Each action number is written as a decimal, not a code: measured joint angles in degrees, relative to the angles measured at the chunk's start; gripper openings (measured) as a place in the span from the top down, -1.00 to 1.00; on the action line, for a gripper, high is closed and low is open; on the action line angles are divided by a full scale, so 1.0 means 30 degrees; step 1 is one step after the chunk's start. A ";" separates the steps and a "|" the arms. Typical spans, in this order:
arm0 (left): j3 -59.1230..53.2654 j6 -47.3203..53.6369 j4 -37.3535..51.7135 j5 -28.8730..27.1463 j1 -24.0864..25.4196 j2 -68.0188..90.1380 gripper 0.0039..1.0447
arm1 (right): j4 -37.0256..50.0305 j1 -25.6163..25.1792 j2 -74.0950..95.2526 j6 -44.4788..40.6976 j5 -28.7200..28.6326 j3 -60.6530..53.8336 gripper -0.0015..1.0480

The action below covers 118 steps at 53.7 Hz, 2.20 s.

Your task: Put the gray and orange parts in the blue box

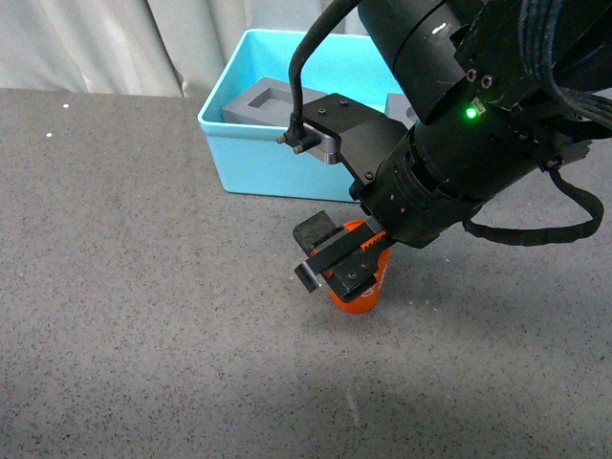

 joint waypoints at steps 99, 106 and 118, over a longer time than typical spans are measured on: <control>0.0000 0.0000 0.0000 0.0000 0.0000 0.0000 -0.88 | -0.7286 -0.2652 0.9012 0.1574 0.0495 1.7529 0.13; 0.0000 0.0000 0.0000 0.0000 0.0000 0.0000 -0.88 | -0.7286 -0.2652 0.9071 0.1596 0.0619 1.7558 0.13; 0.0000 0.0000 0.0000 -0.0007 0.0000 0.0000 -0.88 | -0.6076 -0.2703 0.8706 0.2645 0.0583 1.7063 -0.67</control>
